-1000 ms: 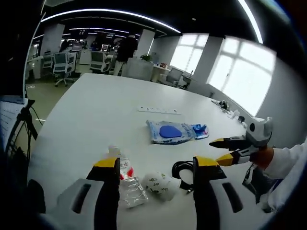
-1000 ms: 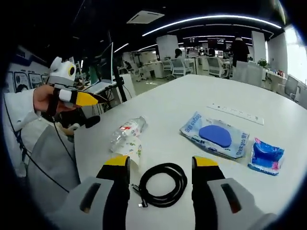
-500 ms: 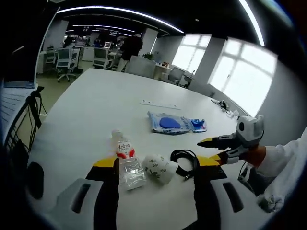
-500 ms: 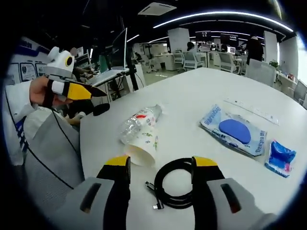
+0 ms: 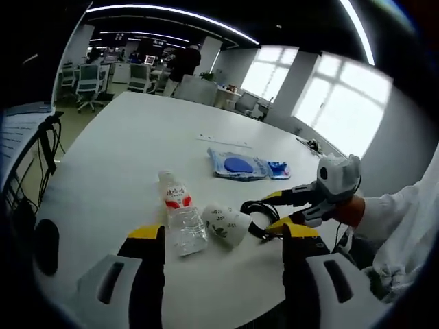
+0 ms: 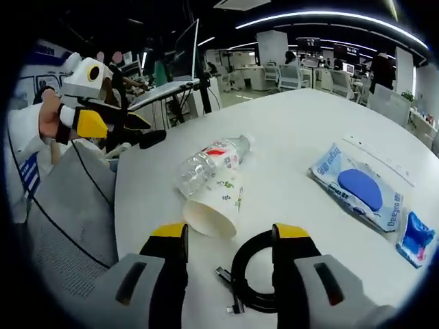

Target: Arrange the tabletop items into an orderly group along one side of the table until the central work area is clear of visible clutter.

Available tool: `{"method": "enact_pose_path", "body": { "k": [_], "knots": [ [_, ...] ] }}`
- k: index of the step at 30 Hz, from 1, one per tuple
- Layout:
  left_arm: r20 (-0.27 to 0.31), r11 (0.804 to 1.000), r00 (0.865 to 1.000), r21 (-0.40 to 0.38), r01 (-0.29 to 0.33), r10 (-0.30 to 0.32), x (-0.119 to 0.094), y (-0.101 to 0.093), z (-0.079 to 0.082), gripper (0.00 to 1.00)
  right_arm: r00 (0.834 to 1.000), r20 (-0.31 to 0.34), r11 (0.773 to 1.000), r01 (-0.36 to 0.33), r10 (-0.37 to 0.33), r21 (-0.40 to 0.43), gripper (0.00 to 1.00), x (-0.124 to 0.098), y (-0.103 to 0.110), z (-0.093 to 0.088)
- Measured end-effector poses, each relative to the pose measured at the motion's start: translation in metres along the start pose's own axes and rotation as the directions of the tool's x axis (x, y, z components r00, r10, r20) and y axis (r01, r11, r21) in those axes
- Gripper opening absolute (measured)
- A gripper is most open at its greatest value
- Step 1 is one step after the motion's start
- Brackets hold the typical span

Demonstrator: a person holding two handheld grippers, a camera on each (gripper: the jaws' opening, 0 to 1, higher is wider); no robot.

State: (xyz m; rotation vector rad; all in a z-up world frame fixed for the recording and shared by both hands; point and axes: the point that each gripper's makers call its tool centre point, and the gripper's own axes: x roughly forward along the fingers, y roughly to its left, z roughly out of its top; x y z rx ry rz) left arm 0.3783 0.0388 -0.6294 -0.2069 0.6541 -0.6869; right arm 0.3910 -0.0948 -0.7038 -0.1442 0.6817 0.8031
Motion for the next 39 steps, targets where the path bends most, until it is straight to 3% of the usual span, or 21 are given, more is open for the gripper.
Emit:
{"method": "enact_pose_path", "body": {
  "k": [19,26,30,39],
  "knots": [
    [-0.083,0.996,0.993,0.026,0.088,-0.086,0.013,0.002,-0.044,0.82,0.996,-0.073,0.998,-0.045,0.042,-0.032,0.33,0.033,-0.009,-0.01],
    [-0.086,0.995,0.991,0.005,0.099,-0.099,0.019,0.005,-0.047,0.82,0.994,-0.089,0.996,-0.063,0.058,-0.057,0.22,0.04,-0.006,-0.012],
    [-0.085,0.995,0.991,-0.003,0.099,-0.099,0.021,0.007,-0.047,0.81,0.994,-0.092,0.996,-0.066,0.059,-0.066,0.11,0.04,-0.005,-0.011],
    [-0.083,0.995,0.991,-0.011,0.102,-0.103,0.023,0.008,-0.048,0.8,0.995,-0.084,0.997,-0.05,0.045,-0.058,0.0,0.034,-0.008,-0.008]
  ]
}}
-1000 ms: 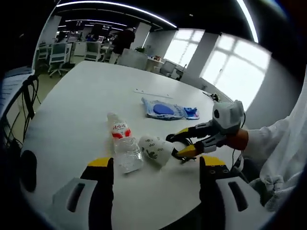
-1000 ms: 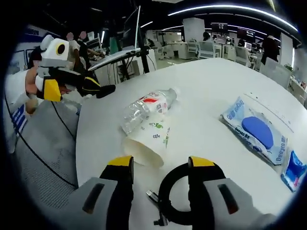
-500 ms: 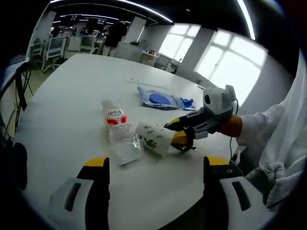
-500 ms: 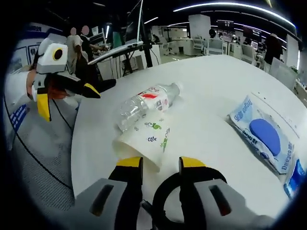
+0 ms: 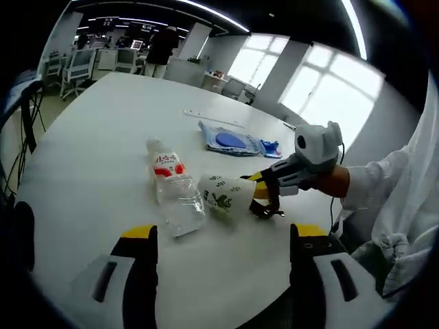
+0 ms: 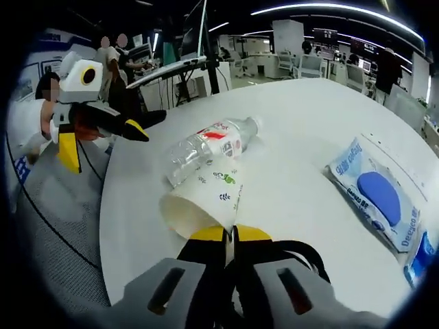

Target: Arrange the tabletop items into an orderly group along one side of the table until the central work area is clear of visible clutter.

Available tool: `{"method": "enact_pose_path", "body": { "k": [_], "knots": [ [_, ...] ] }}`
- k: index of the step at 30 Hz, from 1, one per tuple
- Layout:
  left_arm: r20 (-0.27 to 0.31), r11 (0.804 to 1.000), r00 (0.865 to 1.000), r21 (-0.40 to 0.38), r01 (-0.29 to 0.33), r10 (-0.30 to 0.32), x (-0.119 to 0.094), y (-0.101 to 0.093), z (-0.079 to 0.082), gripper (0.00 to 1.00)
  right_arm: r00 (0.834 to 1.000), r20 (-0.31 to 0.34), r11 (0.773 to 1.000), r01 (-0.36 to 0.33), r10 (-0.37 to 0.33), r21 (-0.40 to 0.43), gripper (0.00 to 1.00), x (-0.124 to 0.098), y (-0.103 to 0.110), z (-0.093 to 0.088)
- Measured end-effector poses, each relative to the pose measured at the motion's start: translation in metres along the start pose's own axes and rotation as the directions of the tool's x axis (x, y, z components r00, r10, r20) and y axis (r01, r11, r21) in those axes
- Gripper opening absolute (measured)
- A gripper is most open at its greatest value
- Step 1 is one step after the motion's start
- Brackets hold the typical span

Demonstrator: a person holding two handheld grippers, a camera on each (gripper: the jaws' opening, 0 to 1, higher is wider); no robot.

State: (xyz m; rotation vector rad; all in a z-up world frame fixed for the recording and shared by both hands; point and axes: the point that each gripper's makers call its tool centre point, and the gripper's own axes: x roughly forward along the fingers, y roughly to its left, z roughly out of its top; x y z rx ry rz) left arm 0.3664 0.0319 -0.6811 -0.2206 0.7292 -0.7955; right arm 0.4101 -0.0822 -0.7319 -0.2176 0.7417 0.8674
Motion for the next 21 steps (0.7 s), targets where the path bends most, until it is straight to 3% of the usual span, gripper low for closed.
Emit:
{"method": "enact_pose_path", "body": {
  "k": [12,21],
  "knots": [
    [0.016,1.0,1.0,0.0,0.005,-0.005,-0.002,-0.002,0.003,0.78,1.0,0.026,1.0,0.015,-0.015,0.009,0.0,-0.017,-0.011,0.022],
    [0.029,1.0,1.0,0.003,0.007,-0.007,-0.004,-0.002,0.008,0.78,0.999,0.038,0.999,0.037,-0.038,0.017,0.0,-0.033,-0.034,0.048]
  ]
}}
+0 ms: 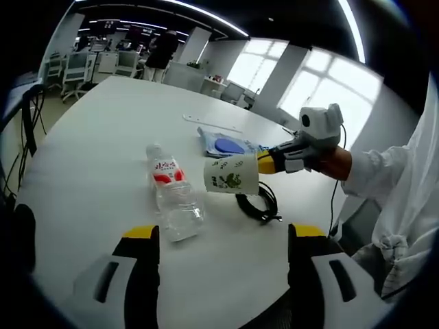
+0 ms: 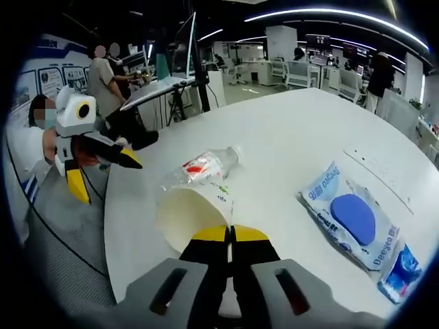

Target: Arrange the tabletop items into an orderly group along one side of the table until the central work area is clear of visible clutter.

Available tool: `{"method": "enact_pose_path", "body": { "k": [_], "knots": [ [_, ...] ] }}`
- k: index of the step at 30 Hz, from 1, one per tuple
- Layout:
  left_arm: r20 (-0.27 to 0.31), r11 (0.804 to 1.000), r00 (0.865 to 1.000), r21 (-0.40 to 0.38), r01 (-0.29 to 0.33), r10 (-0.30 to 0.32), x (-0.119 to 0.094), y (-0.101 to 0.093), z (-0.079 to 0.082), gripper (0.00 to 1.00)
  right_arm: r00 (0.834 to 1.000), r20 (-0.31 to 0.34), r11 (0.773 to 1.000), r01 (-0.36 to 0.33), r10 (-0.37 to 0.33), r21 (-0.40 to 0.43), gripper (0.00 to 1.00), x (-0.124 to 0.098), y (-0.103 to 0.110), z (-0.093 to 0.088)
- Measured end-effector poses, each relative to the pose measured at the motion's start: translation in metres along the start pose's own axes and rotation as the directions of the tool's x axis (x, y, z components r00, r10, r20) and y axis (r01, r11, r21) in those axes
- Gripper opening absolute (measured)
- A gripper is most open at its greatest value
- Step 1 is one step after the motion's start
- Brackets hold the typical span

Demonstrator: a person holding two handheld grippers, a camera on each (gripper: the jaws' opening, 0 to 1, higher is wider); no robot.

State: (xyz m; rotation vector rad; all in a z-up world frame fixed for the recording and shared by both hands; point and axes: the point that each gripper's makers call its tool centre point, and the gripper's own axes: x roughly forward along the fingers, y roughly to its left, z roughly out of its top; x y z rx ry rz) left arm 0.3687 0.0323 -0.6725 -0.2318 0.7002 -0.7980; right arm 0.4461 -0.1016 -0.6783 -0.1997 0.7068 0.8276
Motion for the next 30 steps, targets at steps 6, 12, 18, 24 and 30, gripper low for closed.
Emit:
{"method": "enact_pose_path", "body": {
  "k": [6,12,18,24,30],
  "knots": [
    [0.01,1.0,1.0,-0.004,0.004,-0.004,0.0,-0.001,0.002,0.77,1.0,0.008,1.0,0.017,-0.018,0.023,0.0,-0.008,-0.024,0.024],
    [0.017,1.0,1.0,-0.007,0.002,-0.002,-0.002,0.001,0.002,0.76,1.0,-0.003,1.0,0.023,-0.023,-0.008,0.0,-0.011,-0.045,0.049],
    [0.028,1.0,1.0,-0.014,0.0,0.0,-0.003,0.003,0.004,0.75,0.999,-0.028,0.998,0.024,-0.026,-0.06,0.0,-0.01,-0.065,0.072],
    [0.035,1.0,0.999,-0.024,-0.006,0.007,-0.004,0.007,0.004,0.75,0.997,-0.069,0.992,0.025,-0.034,-0.123,0.0,-0.006,-0.084,0.091],
    [0.044,0.999,0.999,-0.035,-0.013,0.015,-0.004,0.011,0.005,0.75,0.988,-0.154,0.981,-0.012,-0.018,-0.196,0.0,0.002,-0.096,0.095]
  ]
}}
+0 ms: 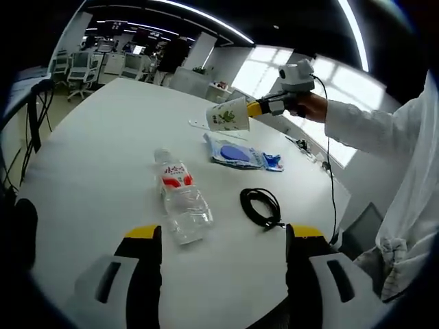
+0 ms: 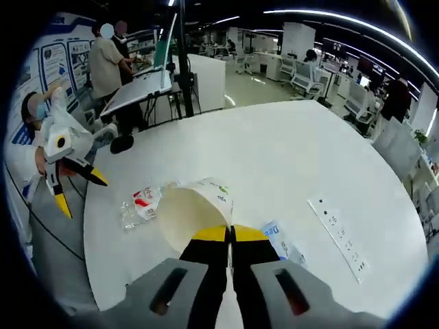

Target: Arrange the tabletop items into an orderly group along one side of the table until the central work area is clear of visible clutter.

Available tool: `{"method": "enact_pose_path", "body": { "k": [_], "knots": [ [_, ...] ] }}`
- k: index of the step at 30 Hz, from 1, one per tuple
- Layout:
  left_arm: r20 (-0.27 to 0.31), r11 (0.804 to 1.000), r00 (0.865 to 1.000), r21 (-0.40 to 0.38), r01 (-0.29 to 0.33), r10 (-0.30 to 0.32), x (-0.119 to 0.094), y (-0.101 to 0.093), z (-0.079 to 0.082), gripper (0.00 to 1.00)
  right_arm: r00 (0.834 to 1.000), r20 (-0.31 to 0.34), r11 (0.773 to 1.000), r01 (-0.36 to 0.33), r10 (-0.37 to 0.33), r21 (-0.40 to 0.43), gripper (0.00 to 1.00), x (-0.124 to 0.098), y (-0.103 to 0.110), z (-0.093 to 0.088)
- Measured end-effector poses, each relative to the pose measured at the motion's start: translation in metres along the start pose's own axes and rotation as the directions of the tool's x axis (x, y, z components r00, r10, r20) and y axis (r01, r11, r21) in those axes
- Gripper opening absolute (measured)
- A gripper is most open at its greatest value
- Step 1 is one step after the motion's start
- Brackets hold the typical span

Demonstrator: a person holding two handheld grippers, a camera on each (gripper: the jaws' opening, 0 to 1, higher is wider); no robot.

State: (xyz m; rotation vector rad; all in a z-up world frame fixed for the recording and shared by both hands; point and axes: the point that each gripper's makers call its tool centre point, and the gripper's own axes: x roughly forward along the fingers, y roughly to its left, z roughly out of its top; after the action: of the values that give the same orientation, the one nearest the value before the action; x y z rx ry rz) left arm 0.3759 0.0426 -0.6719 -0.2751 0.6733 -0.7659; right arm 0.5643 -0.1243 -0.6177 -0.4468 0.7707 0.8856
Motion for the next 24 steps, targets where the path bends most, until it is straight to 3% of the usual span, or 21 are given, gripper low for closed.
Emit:
{"method": "enact_pose_path", "body": {
  "k": [7,15,24],
  "knots": [
    [0.003,1.0,1.0,-0.006,-0.003,0.003,0.002,0.002,-0.001,0.75,0.993,-0.11,0.993,-0.058,0.047,-0.106,0.0,0.015,-0.01,0.002],
    [0.018,1.0,1.0,-0.017,-0.001,0.001,0.005,0.003,0.001,0.75,0.969,-0.235,0.974,-0.126,0.081,-0.186,0.0,0.034,-0.025,0.001],
    [0.018,1.0,1.0,-0.026,-0.004,0.005,0.009,0.007,-0.004,0.74,0.907,-0.399,0.945,-0.241,0.138,-0.223,0.0,0.052,-0.035,-0.012]
  ]
}}
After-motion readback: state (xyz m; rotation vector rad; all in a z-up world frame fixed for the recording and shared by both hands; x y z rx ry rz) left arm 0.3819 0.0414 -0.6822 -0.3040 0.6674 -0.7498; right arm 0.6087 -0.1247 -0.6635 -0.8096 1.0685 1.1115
